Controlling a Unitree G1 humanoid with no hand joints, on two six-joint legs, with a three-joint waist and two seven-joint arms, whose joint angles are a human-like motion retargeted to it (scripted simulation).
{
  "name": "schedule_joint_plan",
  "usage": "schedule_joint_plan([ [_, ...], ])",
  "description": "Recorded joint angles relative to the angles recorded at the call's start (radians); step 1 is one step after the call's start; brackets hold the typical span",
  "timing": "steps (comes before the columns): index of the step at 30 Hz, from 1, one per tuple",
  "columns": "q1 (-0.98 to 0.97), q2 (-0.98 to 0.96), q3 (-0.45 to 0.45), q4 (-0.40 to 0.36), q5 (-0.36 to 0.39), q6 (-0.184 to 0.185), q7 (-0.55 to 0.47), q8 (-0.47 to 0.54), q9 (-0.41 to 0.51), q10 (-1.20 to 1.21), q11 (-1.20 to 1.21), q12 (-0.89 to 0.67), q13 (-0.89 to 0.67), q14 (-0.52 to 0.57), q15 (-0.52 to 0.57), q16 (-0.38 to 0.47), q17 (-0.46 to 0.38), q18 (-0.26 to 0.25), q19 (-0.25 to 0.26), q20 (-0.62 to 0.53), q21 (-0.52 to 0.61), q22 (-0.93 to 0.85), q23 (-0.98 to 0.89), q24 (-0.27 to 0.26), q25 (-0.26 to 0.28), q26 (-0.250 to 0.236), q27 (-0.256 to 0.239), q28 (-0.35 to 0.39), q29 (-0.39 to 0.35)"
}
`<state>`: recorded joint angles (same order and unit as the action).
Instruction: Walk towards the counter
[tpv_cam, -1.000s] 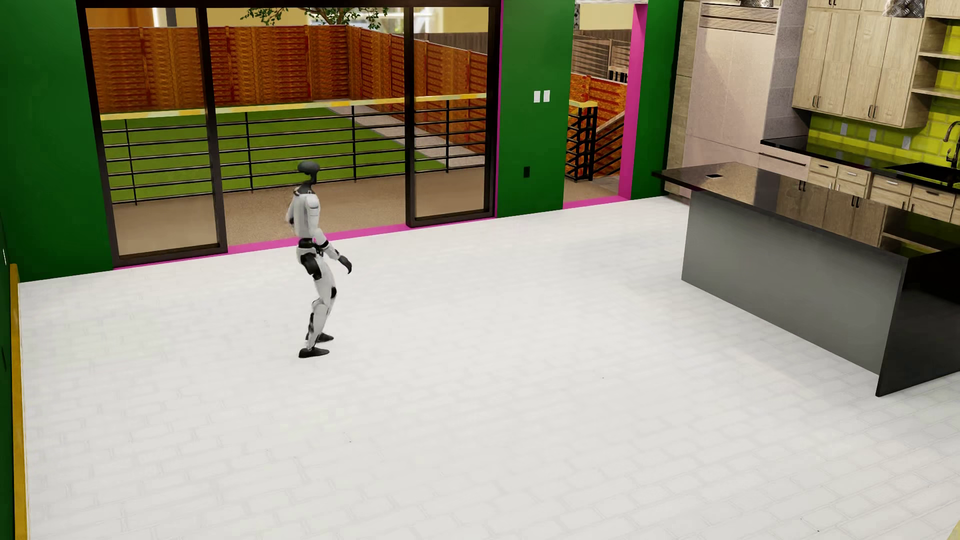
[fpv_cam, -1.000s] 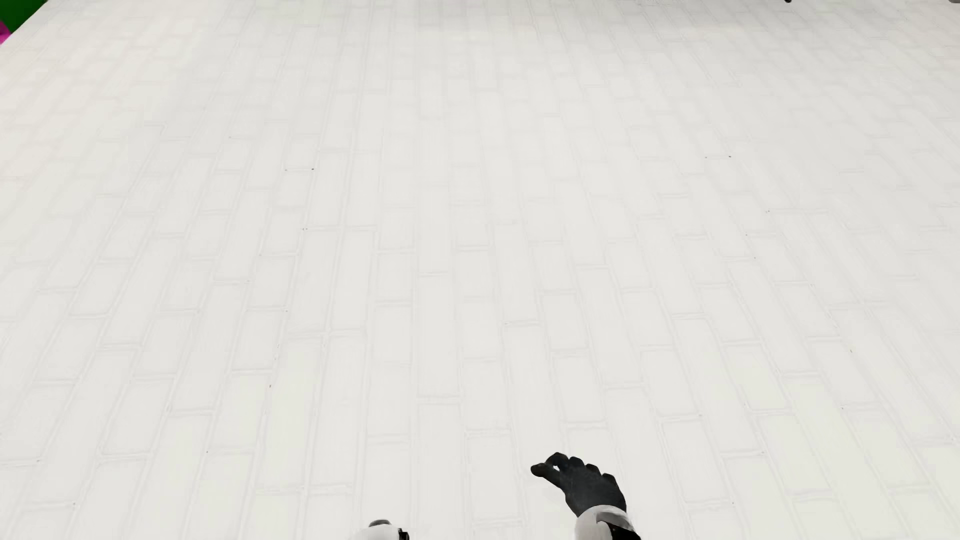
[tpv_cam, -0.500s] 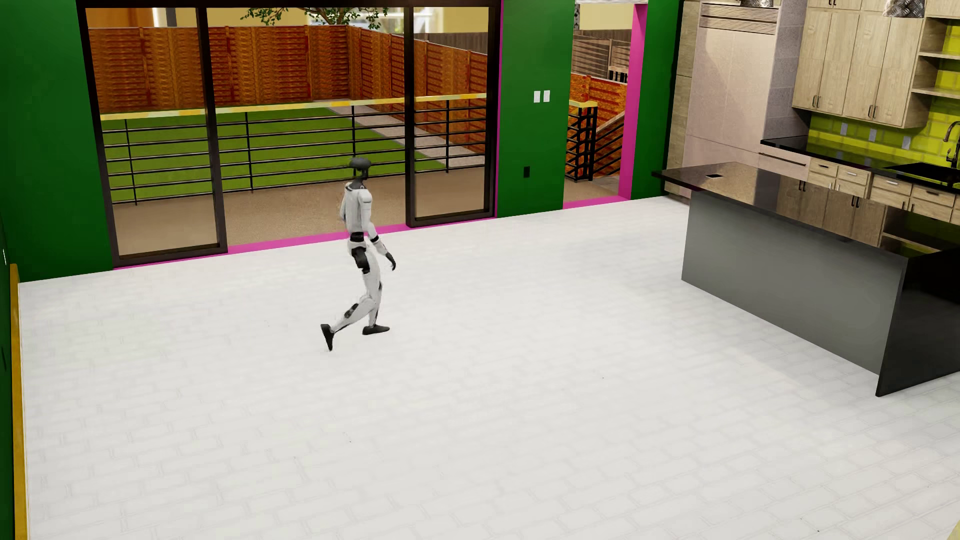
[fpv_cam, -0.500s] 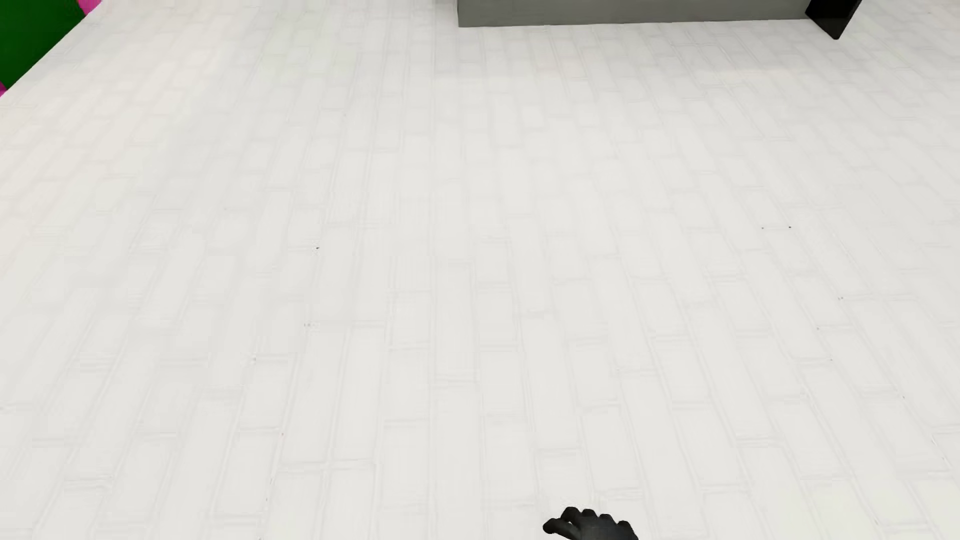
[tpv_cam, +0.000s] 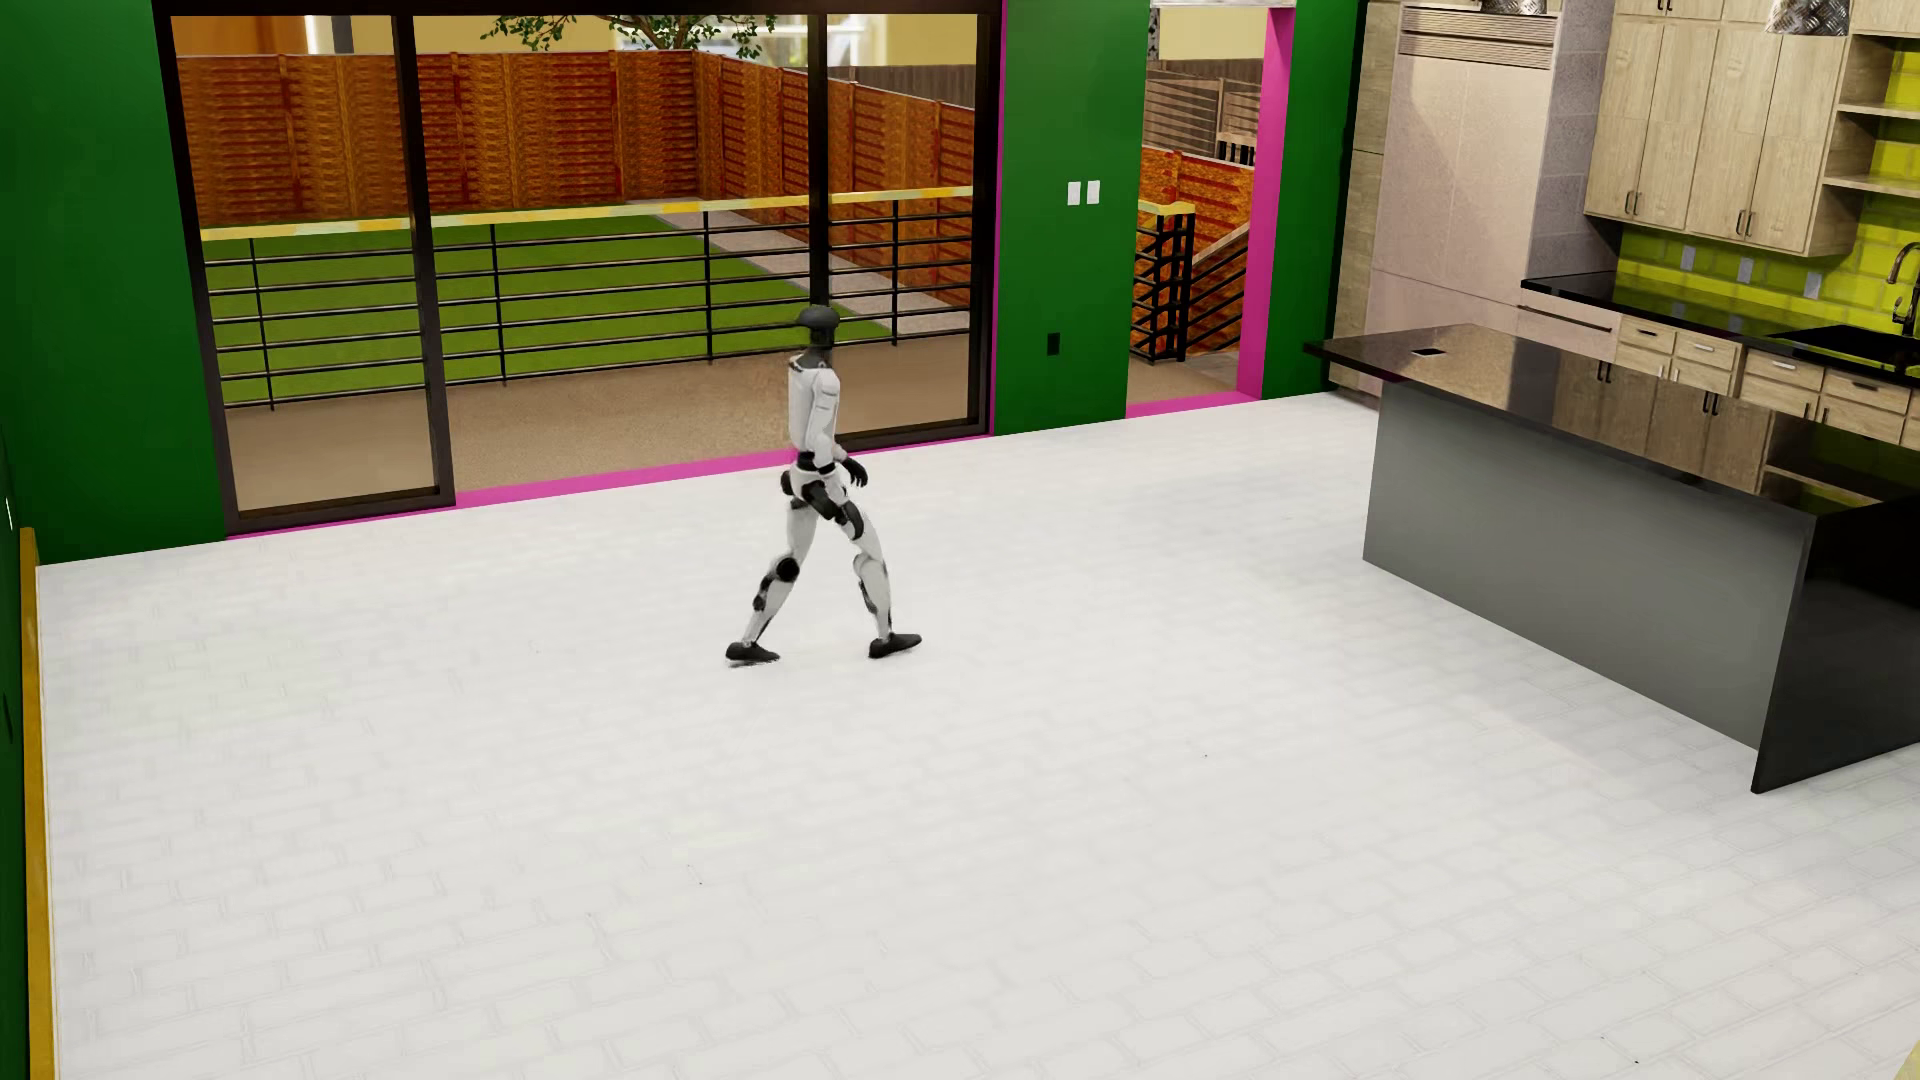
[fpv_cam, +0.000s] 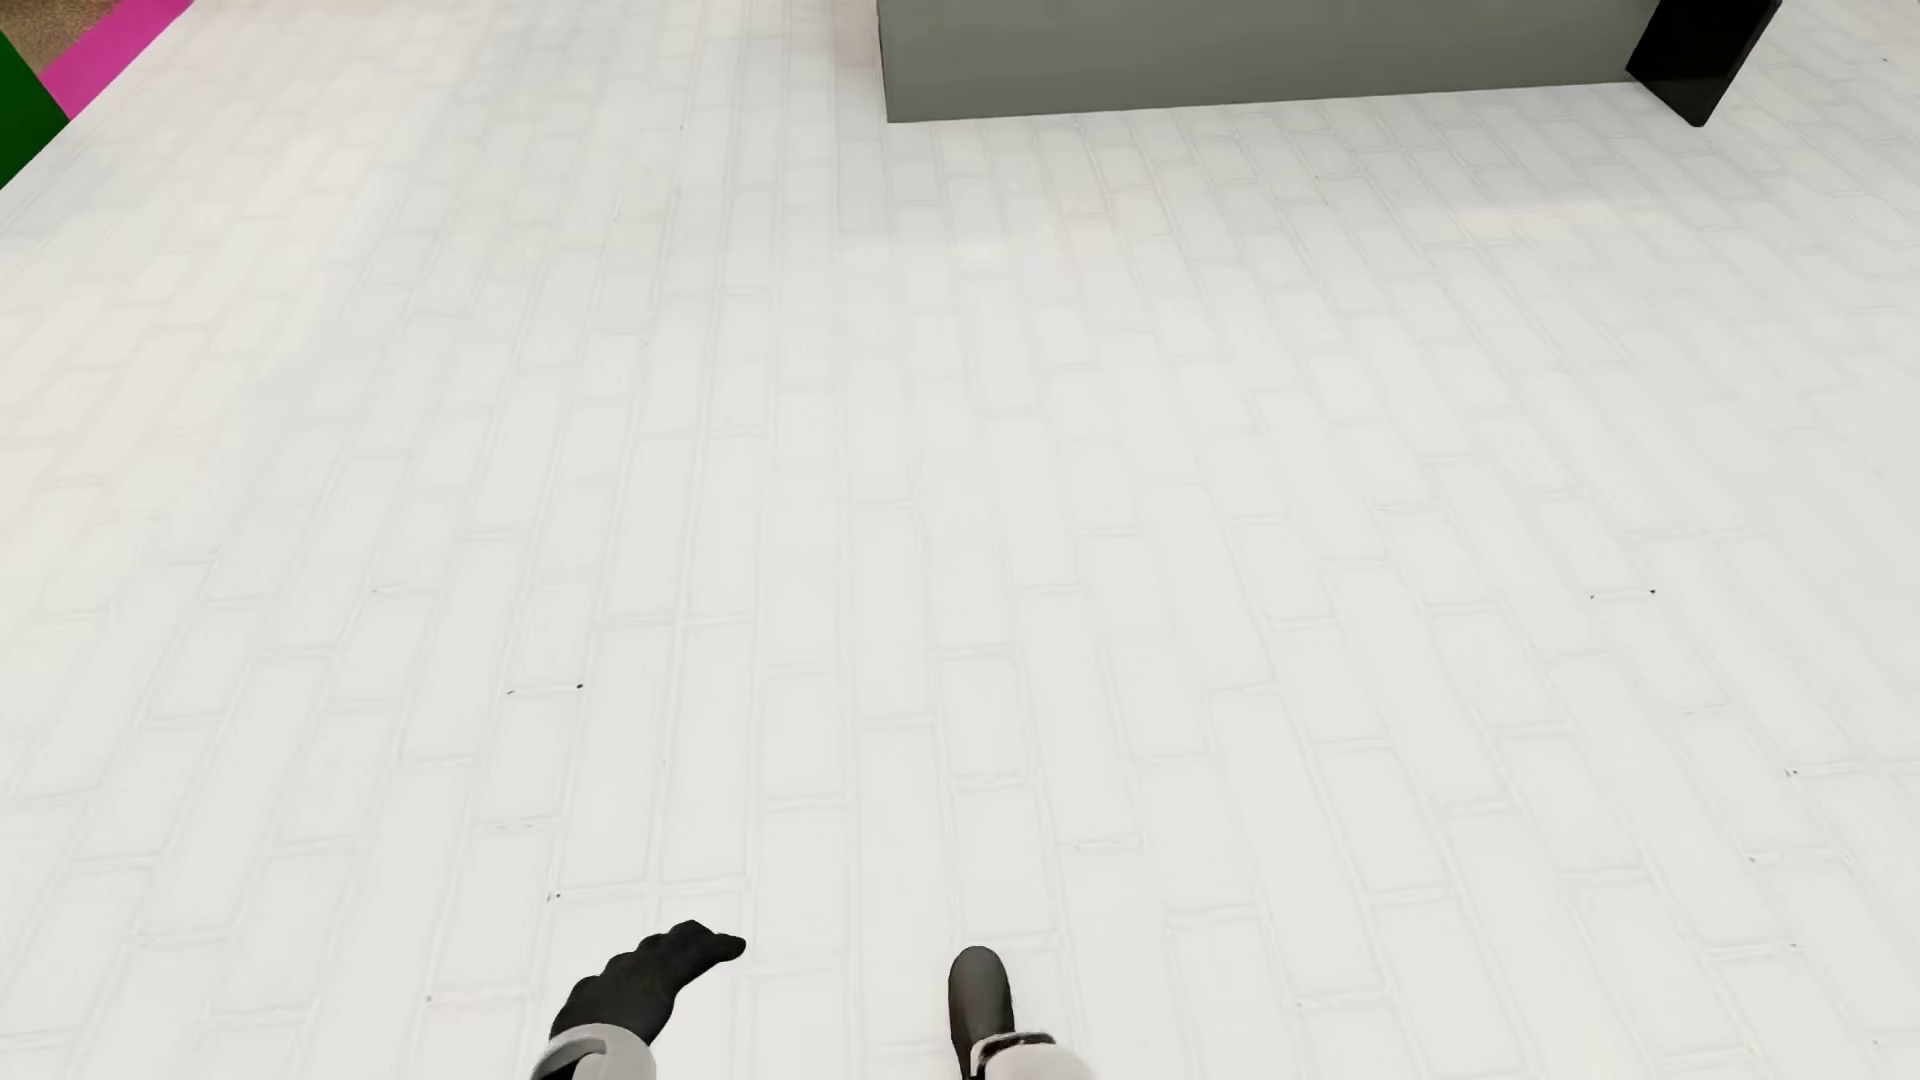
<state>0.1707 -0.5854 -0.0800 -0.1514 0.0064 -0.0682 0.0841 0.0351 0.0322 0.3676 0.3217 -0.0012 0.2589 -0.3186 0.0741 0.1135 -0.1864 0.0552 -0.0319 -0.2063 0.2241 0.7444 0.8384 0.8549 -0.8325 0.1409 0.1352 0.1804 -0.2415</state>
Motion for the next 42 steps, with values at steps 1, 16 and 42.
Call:
schedule_joint_plan([
  [1, 0.021, 0.019, -0.004, 0.020, 0.012, 0.013, -0.005, -0.011, -0.005, 0.043, 0.041, 0.020, 0.001, 0.050, 0.052, 0.002, 0.014, -0.014, 0.023, -0.006, -0.013, 0.009, 0.022, 0.008, -0.006, 0.034, 0.007, 0.003, -0.002],
  [16, -0.731, 0.536, 0.076, 0.332, 0.216, 0.162, 0.007, -0.032, 0.008, 0.120, 0.056, 0.255, -0.392, 0.235, -0.337, 0.061, 0.122, -0.166, -0.053, 0.065, 0.076, -0.068, 0.041, -0.077, -0.063, 0.032, -0.091, -0.083, 0.000],
  [42, -0.048, 0.044, 0.009, -0.019, -0.041, -0.021, 0.015, -0.041, -0.009, -0.025, -0.123, 0.009, -0.053, 0.000, -0.089, -0.009, 0.016, -0.009, 0.098, 0.072, -0.058, -0.009, -0.116, -0.012, 0.025, -0.071, -0.033, -0.011, -0.079],
])
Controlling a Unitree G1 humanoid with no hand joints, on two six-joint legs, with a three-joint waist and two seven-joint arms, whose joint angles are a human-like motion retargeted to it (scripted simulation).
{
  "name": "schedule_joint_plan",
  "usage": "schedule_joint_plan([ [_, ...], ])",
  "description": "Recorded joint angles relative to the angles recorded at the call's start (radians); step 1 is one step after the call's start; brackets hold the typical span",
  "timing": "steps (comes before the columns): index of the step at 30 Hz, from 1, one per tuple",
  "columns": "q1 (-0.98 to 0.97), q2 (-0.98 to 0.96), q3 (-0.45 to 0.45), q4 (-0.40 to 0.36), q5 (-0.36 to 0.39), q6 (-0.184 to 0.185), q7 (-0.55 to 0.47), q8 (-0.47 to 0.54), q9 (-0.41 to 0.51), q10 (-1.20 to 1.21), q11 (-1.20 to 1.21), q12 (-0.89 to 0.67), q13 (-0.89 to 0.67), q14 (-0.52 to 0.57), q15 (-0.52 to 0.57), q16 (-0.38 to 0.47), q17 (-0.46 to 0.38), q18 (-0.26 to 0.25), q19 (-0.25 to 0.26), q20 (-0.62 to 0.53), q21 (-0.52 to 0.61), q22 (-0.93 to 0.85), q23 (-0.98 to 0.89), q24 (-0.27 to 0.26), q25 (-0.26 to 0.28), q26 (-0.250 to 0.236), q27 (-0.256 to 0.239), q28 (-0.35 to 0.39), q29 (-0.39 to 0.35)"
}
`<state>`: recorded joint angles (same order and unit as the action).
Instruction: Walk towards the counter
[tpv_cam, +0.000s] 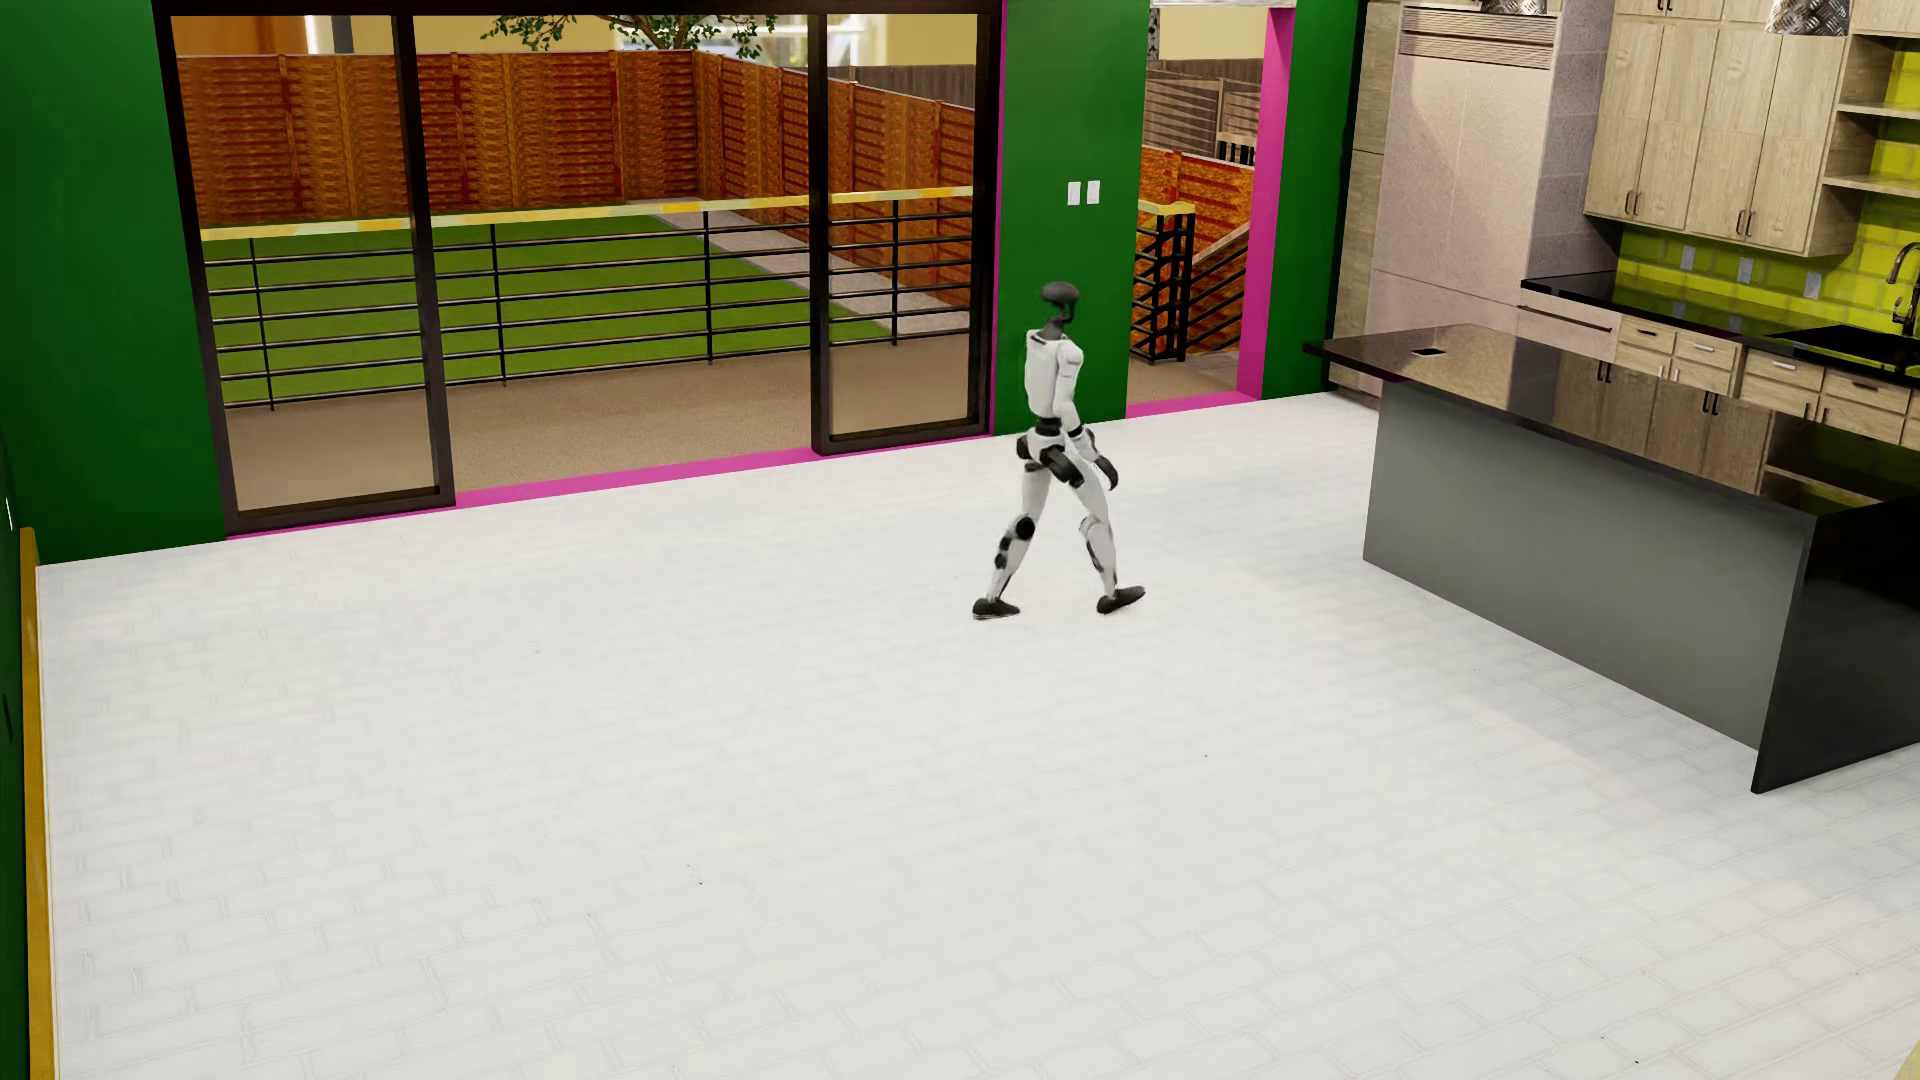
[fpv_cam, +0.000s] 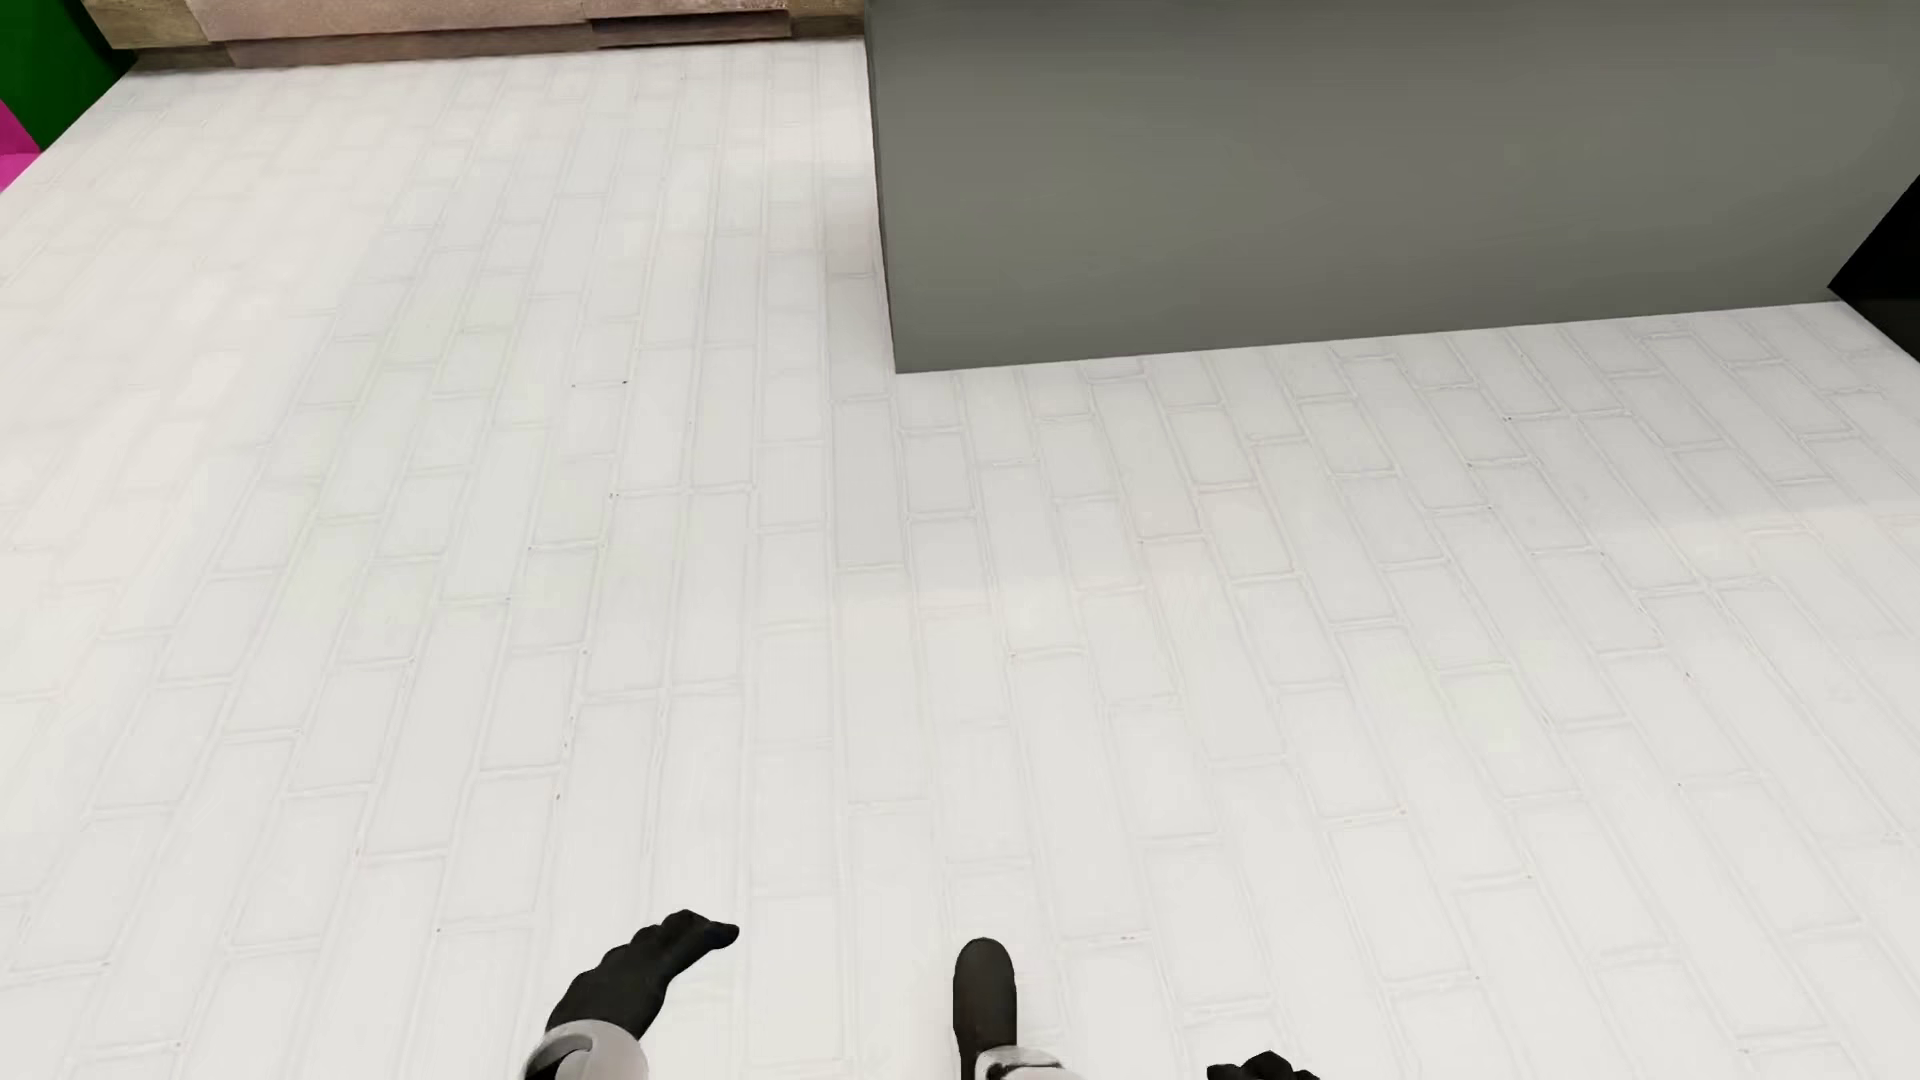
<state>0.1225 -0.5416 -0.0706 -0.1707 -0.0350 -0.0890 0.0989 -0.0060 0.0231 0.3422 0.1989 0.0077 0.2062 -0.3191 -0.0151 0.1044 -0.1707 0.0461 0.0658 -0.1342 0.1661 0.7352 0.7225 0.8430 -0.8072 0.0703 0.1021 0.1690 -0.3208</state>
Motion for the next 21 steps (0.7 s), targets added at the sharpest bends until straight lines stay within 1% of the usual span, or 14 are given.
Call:
schedule_joint_plan([
  [1, 0.029, -0.002, -0.007, 0.007, 0.014, 0.006, -0.018, 0.011, -0.003, 0.015, 0.054, 0.008, 0.013, 0.009, 0.059, 0.001, 0.016, -0.006, -0.065, -0.005, -0.009, 0.002, 0.024, -0.001, -0.006, 0.004, 0.002, 0.011, -0.008],
  [3, 0.074, 0.028, -0.015, 0.042, 0.036, 0.029, -0.041, -0.002, -0.013, 0.080, 0.143, 0.051, 0.036, 0.089, 0.150, -0.005, 0.053, -0.026, -0.094, 0.015, -0.026, 0.012, 0.086, -0.021, -0.015, 0.024, 0.010, 0.019, -0.017],
  [5, 0.034, 0.072, -0.017, 0.099, 0.074, 0.064, -0.059, -0.034, -0.018, 0.269, 0.200, 0.110, 0.040, 0.278, 0.108, -0.010, 0.079, -0.129, -0.114, 0.041, -0.023, 0.041, 0.161, -0.057, -0.031, 0.049, 0.011, 0.002, -0.010],
  [6, -0.034, 0.102, -0.017, 0.135, 0.093, 0.081, -0.064, -0.054, -0.017, 0.427, 0.212, 0.128, 0.031, 0.399, 0.073, 0.011, 0.085, -0.170, -0.126, 0.010, -0.009, 0.056, 0.192, -0.045, -0.049, 0.044, 0.006, -0.032, -0.003],
  [7, -0.118, 0.131, -0.018, 0.183, 0.112, 0.097, -0.058, -0.075, -0.014, 0.588, 0.220, 0.140, 0.016, 0.513, 0.040, 0.049, 0.090, -0.249, -0.136, -0.043, 0.005, 0.058, 0.213, -0.010, -0.067, 0.024, -0.003, -0.072, 0.001],
  [8, -0.203, 0.160, -0.017, 0.240, 0.130, 0.113, -0.041, -0.092, -0.010, 0.725, 0.224, 0.155, -0.008, 0.617, 0.008, 0.094, 0.094, -0.290, -0.140, -0.087, 0.014, 0.040, 0.231, 0.020, -0.084, -0.006, -0.015, -0.100, 0.001],
  [9, -0.291, 0.188, -0.013, 0.280, 0.151, 0.128, -0.040, -0.101, -0.004, 0.828, 0.231, 0.172, -0.035, 0.620, -0.024, 0.118, 0.096, -0.292, -0.144, -0.099, 0.029, 0.014, 0.238, 0.027, -0.096, -0.016, -0.024, -0.110, 0.000],
  [11, -0.443, 0.249, 0.002, 0.327, 0.190, 0.150, -0.037, -0.099, 0.007, 0.915, 0.245, 0.224, -0.100, 0.431, -0.085, 0.121, 0.093, -0.240, -0.152, -0.030, 0.058, -0.039, 0.248, -0.040, -0.120, 0.010, -0.042, -0.081, -0.001],
  [12, -0.500, 0.284, 0.011, 0.348, 0.207, 0.157, -0.029, -0.089, 0.012, 0.887, 0.246, 0.245, -0.137, 0.351, -0.114, 0.099, 0.098, -0.234, -0.156, 0.014, 0.060, -0.057, 0.248, -0.079, -0.121, 0.041, -0.049, -0.052, -0.002],
  [14, -0.584, 0.351, 0.033, 0.371, 0.232, 0.164, -0.010, -0.055, 0.017, 0.713, 0.249, 0.281, -0.204, 0.212, -0.166, 0.070, 0.111, -0.167, -0.162, 0.076, 0.056, -0.089, 0.221, -0.122, -0.104, 0.084, -0.068, -0.015, -0.007],
  [17, -0.639, 0.449, 0.058, 0.381, 0.249, 0.165, 0.054, -0.004, 0.015, 0.292, 0.216, 0.283, -0.273, 0.201, -0.215, 0.062, 0.106, -0.122, -0.165, 0.064, 0.087, -0.073, 0.149, -0.099, -0.085, 0.093, -0.110, -0.044, -0.018],
  [18, -0.639, 0.486, 0.063, 0.364, 0.251, 0.164, 0.062, 0.010, 0.013, 0.136, 0.193, 0.278, -0.288, 0.227, -0.224, 0.064, 0.106, -0.142, -0.165, 0.050, 0.098, -0.060, 0.127, -0.076, -0.076, 0.091, -0.120, -0.066, -0.020],
  [19, -0.629, 0.521, 0.066, 0.345, 0.252, 0.162, 0.060, 0.024, 0.009, -0.016, 0.172, 0.276, -0.300, 0.253, -0.229, 0.063, 0.108, -0.192, -0.165, 0.045, 0.110, -0.052, 0.109, -0.056, -0.066, 0.089, -0.128, -0.082, -0.021],
  [21, -0.630, 0.584, 0.069, 0.328, 0.254, 0.158, 0.055, 0.048, 0.004, -0.143, 0.162, 0.279, -0.313, 0.239, -0.254, 0.052, 0.115, -0.253, -0.160, 0.065, 0.133, -0.054, 0.095, -0.046, -0.053, 0.085, -0.129, -0.086, -0.025],
])
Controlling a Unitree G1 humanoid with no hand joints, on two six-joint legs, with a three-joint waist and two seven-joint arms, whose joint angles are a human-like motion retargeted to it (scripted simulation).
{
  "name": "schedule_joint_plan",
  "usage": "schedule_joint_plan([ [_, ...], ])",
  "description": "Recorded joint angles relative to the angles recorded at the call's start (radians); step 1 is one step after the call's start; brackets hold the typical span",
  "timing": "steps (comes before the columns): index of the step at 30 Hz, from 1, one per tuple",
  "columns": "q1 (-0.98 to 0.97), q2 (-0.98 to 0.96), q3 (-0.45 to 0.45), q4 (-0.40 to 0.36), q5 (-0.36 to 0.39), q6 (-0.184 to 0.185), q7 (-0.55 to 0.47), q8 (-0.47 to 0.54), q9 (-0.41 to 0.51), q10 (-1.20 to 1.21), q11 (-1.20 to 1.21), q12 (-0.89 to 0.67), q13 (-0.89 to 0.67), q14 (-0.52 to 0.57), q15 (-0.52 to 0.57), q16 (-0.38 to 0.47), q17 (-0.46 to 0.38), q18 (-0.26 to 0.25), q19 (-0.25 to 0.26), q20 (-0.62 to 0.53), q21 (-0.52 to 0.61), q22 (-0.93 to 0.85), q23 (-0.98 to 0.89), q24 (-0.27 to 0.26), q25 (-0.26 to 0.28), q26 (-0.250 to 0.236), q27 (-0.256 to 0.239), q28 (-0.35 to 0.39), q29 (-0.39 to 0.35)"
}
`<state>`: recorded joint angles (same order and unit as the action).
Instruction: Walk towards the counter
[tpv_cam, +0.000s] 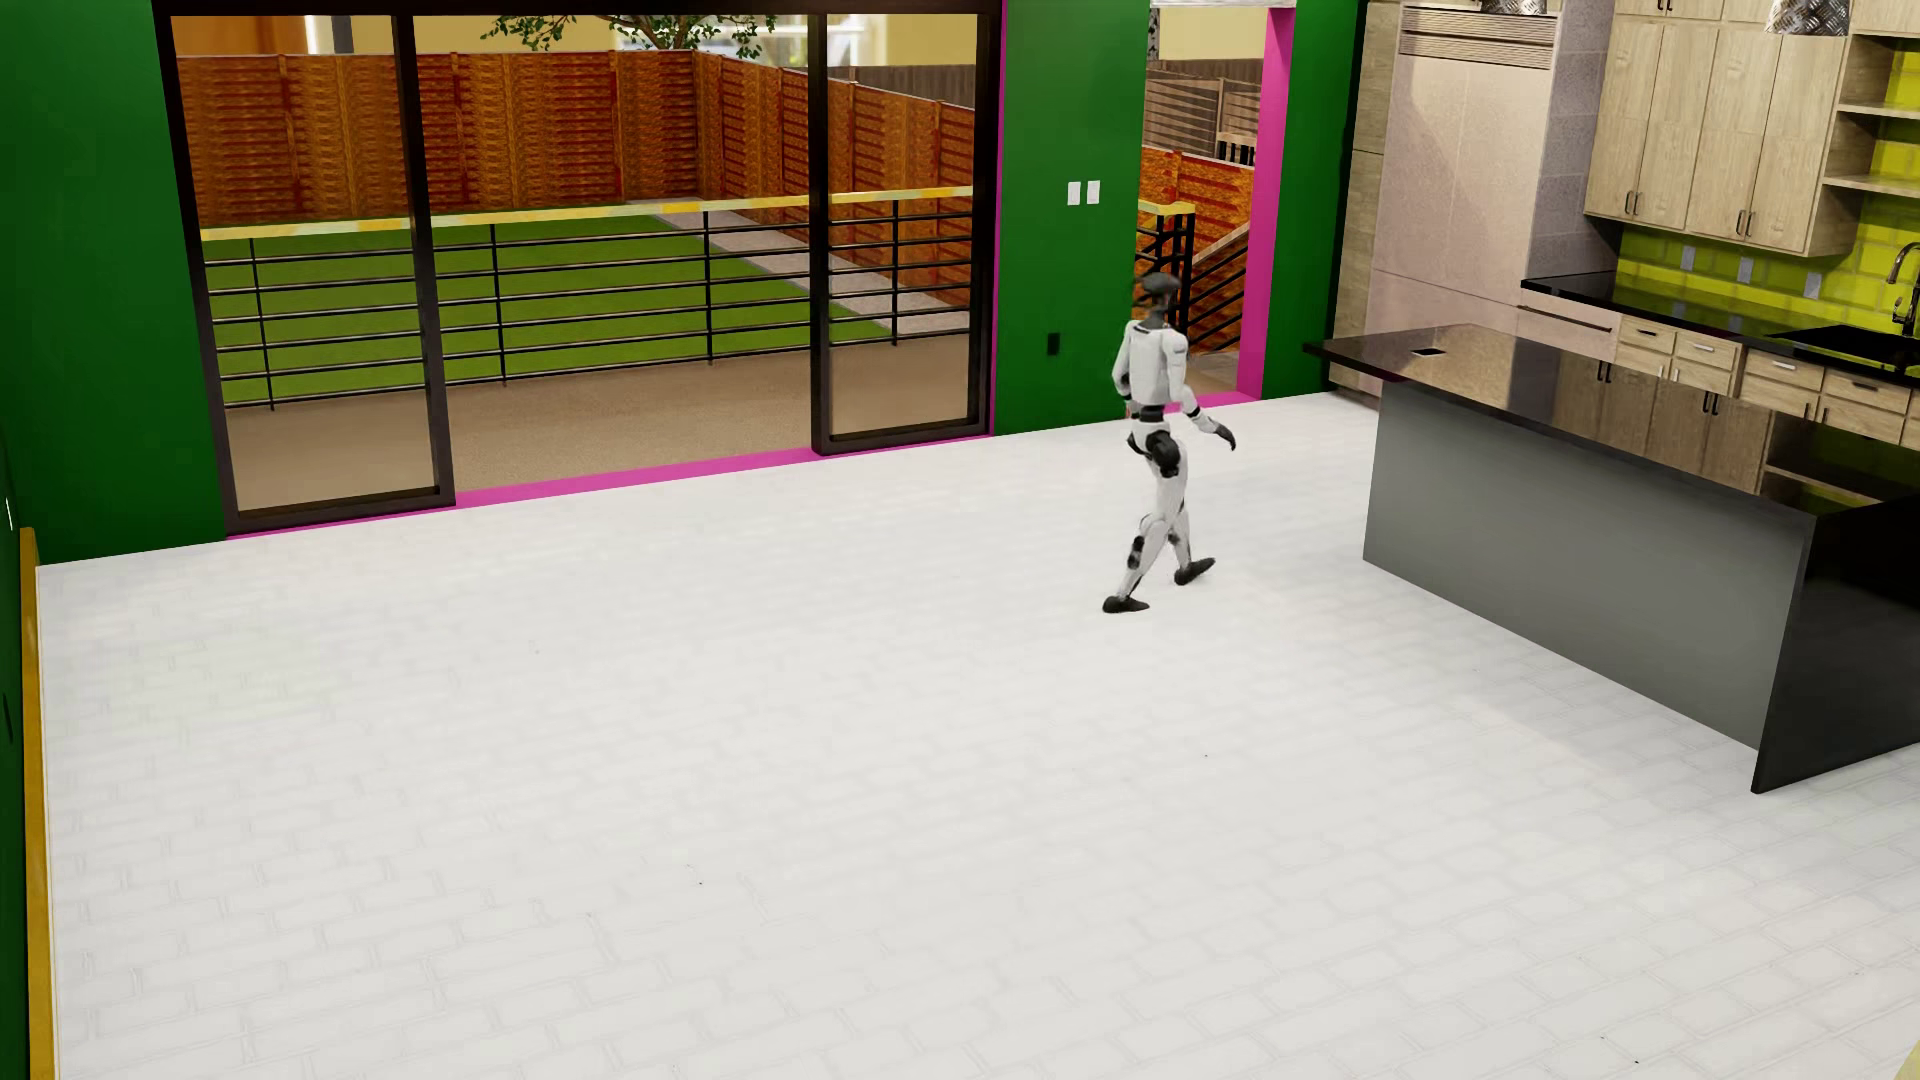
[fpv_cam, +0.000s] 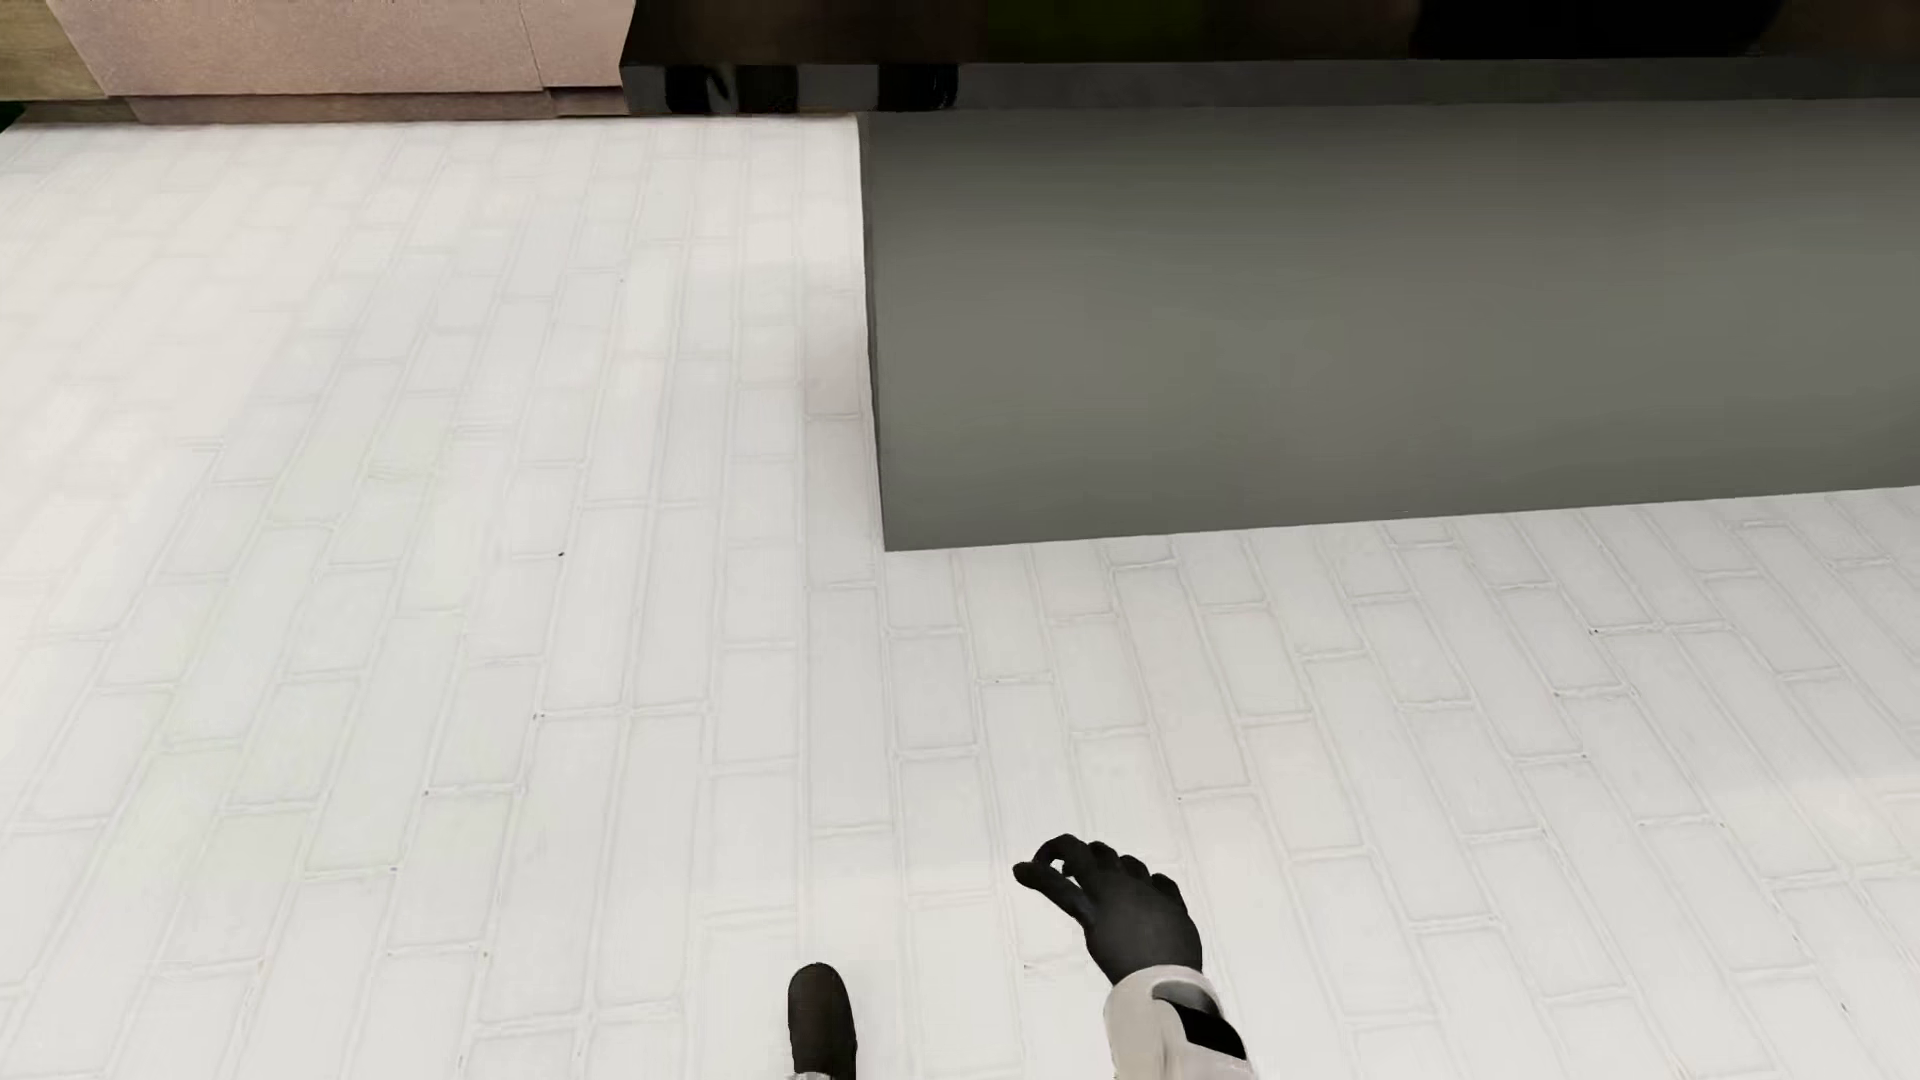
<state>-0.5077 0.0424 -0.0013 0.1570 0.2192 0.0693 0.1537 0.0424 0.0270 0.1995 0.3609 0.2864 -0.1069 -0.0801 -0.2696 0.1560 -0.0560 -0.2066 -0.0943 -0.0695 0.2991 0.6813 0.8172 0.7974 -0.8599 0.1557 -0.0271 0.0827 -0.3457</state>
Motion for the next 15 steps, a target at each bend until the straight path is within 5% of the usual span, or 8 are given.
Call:
schedule_joint_plan([
  [4, 0.035, 0.108, 0.013, -0.030, -0.046, -0.021, 0.026, 0.029, -0.022, 0.123, 0.042, -0.009, 0.041, 0.190, 0.053, -0.043, -0.001, 0.149, 0.011, 0.030, 0.014, 0.025, 0.046, 0.009, 0.010, 0.012, 0.038, 0.006, 0.003],
  [6, 0.081, 0.099, 0.018, -0.072, -0.095, -0.048, 0.051, 0.028, -0.034, 0.158, 0.153, -0.022, 0.082, 0.144, 0.189, -0.067, -0.009, 0.186, 0.032, 0.043, 0.008, 0.050, 0.107, 0.015, 0.008, 0.021, 0.084, 0.005, 0.039],
  [8, 0.142, 0.004, 0.027, -0.117, -0.162, -0.077, 0.096, 0.012, -0.037, 0.158, 0.385, -0.046, 0.112, 0.089, 0.366, -0.092, -0.040, 0.220, 0.086, 0.051, 0.036, 0.063, 0.152, 0.016, -0.018, 0.020, 0.111, 0.010, 0.117],
  [11, 0.213, -0.220, 0.032, -0.189, -0.331, -0.125, 0.170, -0.040, -0.030, 0.175, 0.774, -0.069, 0.133, 0.006, 0.583, -0.105, -0.131, 0.248, 0.270, 0.043, 0.094, 0.069, 0.144, 0.016, -0.065, -0.027, 0.084, 0.032, 0.197],
  [15, 0.315, -0.447, 0.010, -0.272, -0.350, -0.163, 0.181, -0.016, -0.017, 0.192, 0.824, -0.156, 0.227, -0.084, 0.222, -0.118, -0.148, 0.264, 0.211, 0.053, -0.074, 0.117, 0.041, 0.042, 0.070, -0.034, 0.140, 0.062, 0.122],
])
